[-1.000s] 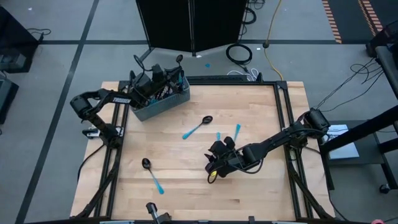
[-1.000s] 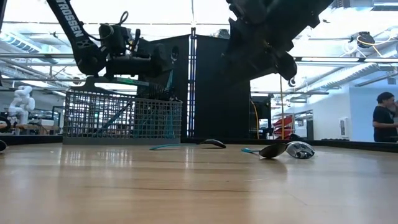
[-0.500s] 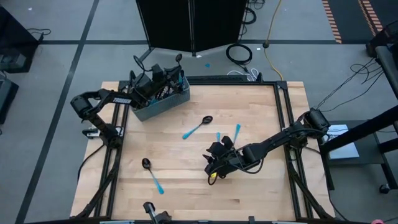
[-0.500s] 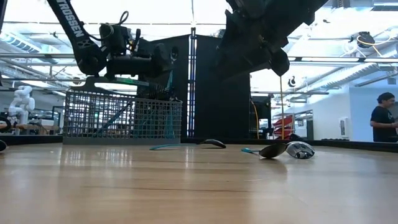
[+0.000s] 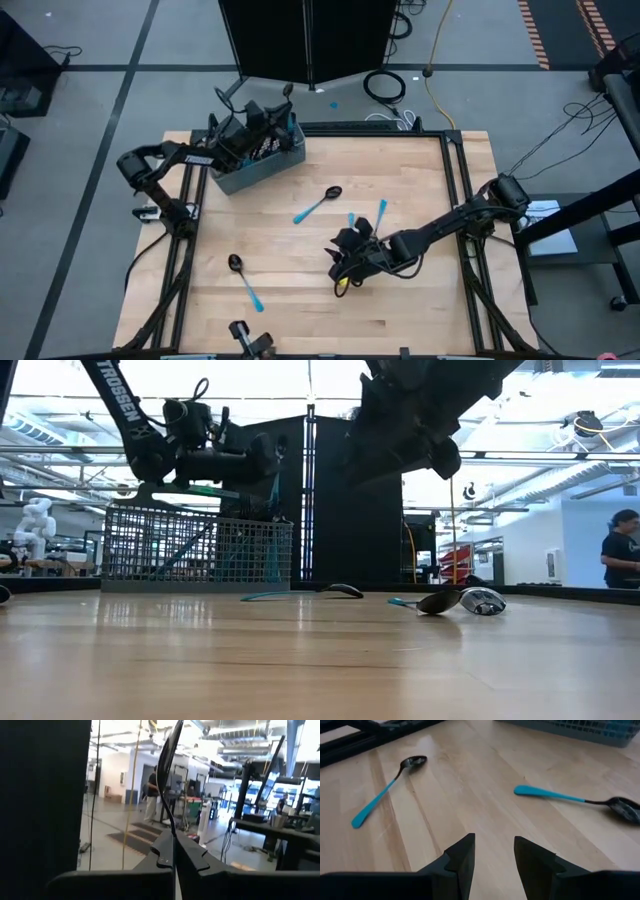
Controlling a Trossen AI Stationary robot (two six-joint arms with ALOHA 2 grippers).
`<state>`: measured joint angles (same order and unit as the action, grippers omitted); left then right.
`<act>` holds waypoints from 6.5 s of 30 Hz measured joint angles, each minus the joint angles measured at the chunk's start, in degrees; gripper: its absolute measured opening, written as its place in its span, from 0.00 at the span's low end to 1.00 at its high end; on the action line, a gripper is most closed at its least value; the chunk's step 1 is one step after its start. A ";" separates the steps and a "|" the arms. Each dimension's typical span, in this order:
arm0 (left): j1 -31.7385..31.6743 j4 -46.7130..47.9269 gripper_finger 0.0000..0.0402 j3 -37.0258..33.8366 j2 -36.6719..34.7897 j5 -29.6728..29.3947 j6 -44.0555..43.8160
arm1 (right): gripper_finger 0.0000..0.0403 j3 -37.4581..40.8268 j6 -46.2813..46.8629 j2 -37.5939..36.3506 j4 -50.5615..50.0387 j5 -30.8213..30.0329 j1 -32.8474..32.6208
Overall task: Sort silverware
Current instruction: Put the blue spoon in the silverware rack, then put the blue spoon in the dish rack
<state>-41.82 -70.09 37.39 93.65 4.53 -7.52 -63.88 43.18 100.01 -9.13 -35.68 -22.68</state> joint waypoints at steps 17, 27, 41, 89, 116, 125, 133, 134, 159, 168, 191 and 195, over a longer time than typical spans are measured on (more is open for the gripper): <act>-0.07 3.19 0.00 2.94 3.39 9.60 2.25 | 0.32 0.00 -3.59 -0.02 3.41 0.20 0.82; -0.18 0.31 0.00 -1.23 2.56 8.86 0.01 | 0.32 0.00 -3.34 -0.02 4.19 2.62 -0.84; 0.35 4.28 0.00 -1.15 2.49 5.04 2.13 | 0.32 0.00 -3.38 -0.02 4.68 2.41 -0.86; 2.20 11.46 0.00 3.63 -0.62 1.24 9.01 | 0.32 0.00 -6.39 -0.02 4.40 2.56 -0.35; 2.36 9.41 0.00 0.84 -0.68 -1.83 9.00 | 0.32 0.04 -17.01 0.42 12.60 3.06 2.56; 2.56 10.25 0.00 0.87 -0.72 2.47 8.28 | 0.32 0.04 -20.31 0.42 15.26 6.05 4.56; 2.73 10.41 0.01 0.87 -0.72 2.68 8.23 | 0.32 0.04 -21.95 0.44 16.29 7.54 5.33; 2.73 10.41 0.02 0.87 -0.72 2.69 8.21 | 0.32 0.04 -22.03 0.44 16.31 7.54 5.38; 3.40 12.84 0.18 0.54 -6.29 2.56 9.05 | 0.32 0.02 -21.82 0.44 16.23 9.06 5.31; 4.55 26.51 0.18 0.65 -19.28 2.97 14.04 | 0.32 0.02 -20.79 0.46 16.22 9.03 5.33; 51.75 53.96 0.18 -11.21 -37.08 6.83 9.51 | 0.32 -0.02 -7.52 0.46 11.72 18.32 3.59; 63.42 50.31 0.18 -14.10 -34.59 -3.19 7.86 | 0.32 -0.02 -0.61 0.46 4.20 18.03 2.14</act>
<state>21.60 -19.78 23.29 59.06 1.34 0.34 -63.90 42.57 100.47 -4.93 -17.65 -20.54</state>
